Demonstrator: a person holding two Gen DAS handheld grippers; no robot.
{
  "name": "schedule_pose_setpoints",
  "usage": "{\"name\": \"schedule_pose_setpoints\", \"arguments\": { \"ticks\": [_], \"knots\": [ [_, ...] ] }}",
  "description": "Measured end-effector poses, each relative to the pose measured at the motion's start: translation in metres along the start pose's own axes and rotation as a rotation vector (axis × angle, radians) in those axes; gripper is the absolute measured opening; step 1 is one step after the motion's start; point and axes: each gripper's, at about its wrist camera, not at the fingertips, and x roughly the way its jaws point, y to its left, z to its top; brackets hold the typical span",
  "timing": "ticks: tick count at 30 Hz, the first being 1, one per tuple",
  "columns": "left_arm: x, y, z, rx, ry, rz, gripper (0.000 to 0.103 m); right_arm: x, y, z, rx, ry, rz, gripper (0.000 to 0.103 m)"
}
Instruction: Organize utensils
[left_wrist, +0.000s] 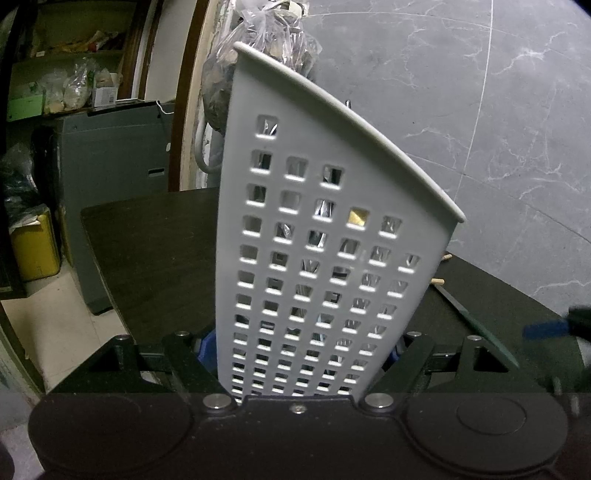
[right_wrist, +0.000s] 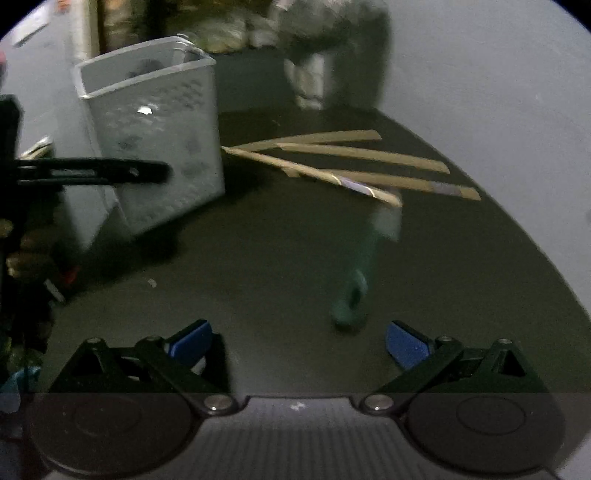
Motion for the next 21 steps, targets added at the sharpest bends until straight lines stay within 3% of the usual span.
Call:
{"name": "schedule_pose_setpoints", "arguments": {
  "ticks": [2,5,7,11,13,14,21],
  "knots": [
    [0.0,0.0,0.0,0.0,-0.002,0.0,0.08,-0.002,-0.007,0.012,0.024,-0.046,-0.032,0.102],
    [0.0,0.0,0.0,0.001,0.0,-0.002,0.079,0.006,-0.035,0.029,0.167,-0.083,-0.092,0.099],
    [0.001,0.0,0.0,0.003,-0.001,-0.003,0.08,0.017,-0.045,0.034,0.226,-0.066,-0.106,0.082],
    [0.001,0.001,0.0,0.002,-0.001,-0.008,0.08,0.028,-0.047,0.027,0.258,-0.037,-0.073,0.064],
    [0.001,0.002,0.0,-0.002,-0.002,-0.009,0.08,0.026,-0.049,0.022,0.251,-0.044,-0.084,0.031],
    [0.001,0.003,0.0,-0.003,-0.003,-0.01,0.08,0.024,-0.049,0.021,0.258,-0.042,-0.088,0.024],
    [0.001,0.004,0.0,-0.008,-0.003,-0.012,0.08,-0.008,-0.042,-0.001,0.32,0.027,-0.204,0.022]
  ]
}}
